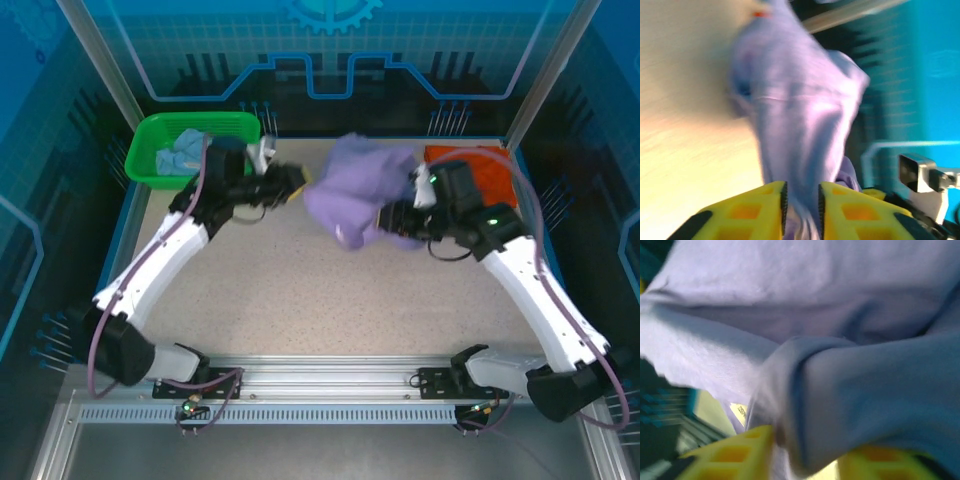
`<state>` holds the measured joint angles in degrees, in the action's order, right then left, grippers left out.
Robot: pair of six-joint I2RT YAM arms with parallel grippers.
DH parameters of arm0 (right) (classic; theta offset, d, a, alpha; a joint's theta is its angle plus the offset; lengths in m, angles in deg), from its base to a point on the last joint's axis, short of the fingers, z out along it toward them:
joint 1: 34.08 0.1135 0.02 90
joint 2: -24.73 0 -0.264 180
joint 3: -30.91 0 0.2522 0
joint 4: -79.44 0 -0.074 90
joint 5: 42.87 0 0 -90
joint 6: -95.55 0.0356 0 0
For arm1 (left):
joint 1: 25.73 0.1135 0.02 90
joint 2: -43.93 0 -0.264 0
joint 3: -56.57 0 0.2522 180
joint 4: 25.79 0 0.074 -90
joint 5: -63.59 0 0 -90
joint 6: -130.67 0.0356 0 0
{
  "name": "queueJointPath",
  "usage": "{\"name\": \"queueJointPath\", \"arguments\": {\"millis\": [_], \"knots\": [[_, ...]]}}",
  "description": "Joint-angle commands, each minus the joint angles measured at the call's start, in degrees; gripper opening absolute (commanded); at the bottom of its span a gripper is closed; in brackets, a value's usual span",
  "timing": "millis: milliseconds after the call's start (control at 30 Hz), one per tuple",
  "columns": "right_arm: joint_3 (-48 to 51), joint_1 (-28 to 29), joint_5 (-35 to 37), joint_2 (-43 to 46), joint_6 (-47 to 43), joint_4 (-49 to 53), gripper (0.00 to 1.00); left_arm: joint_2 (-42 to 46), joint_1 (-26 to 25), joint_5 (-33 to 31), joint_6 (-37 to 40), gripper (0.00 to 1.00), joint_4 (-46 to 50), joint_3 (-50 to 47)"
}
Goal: Fold and stack the t-shirts
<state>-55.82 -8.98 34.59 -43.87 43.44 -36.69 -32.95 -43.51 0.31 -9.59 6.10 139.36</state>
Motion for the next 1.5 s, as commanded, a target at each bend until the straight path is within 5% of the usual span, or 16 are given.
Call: {"name": "queueJointPath", "arguments": {"millis": [0, 100, 233, 633, 833, 967, 1067, 1200, 1333, 1467], "knots": [[6.89, 2.06, -0.92, -2.31, 1.85, 3.41, 0.64, 4.81, 8.36, -8.95, 3.95, 0.48, 10.66, -13.09], [5.32, 0.95, 2.50, -1.90, 1.52, 5.48, 0.76, 8.17, 13.69, -14.00, 4.82, 0.56, 14.82, -15.53], [1.05, -2.12, 5.06, -3.18, 1.66, 5.45, 0.82, 3.15, 12.55, -12.94, 4.38, 0.67, 14.22, -10.59], [-0.87, -11.77, 7.18, -20.61, -0.01, 5.96, 0.67, -34.71, -12.35, -14.10, 11.69, 0.77, 20.79, 17.74], [2.82, -12.58, 5.51, -20.26, -0.40, 5.33, 0.66, -51.16, -15.75, -25.23, 24.87, 0.77, 31.52, 37.60], [4.62, -12.89, 5.14, -17.73, -1.12, 5.35, 0.66, -52.77, -15.55, -32.04, 25.62, 0.81, 30.92, 36.90], [5.85, -13.29, 5.15, -16.25, -1.25, 5.40, 0.66, -52.27, -14.55, -30.55, 23.72, 0.83, 26.30, 33.73], [6.26, -13.75, 5.15, -15.91, -1.41, 6.30, 0.66, -55.27, -13.89, -29.16, 22.45, 0.75, 25.11, 34.52], [6.26, -14.10, 5.14, -15.36, -1.24, 7.26, 0.66, -57.16, -15.67, -36.90, 26.91, 0.43, 21.67, 33.83], [6.26, -14.19, 5.27, -14.50, -0.80, 8.96, 0.66, -59.26, -16.95, -40.66, 30.00, 0.30, 18.95, 34.37]]}}
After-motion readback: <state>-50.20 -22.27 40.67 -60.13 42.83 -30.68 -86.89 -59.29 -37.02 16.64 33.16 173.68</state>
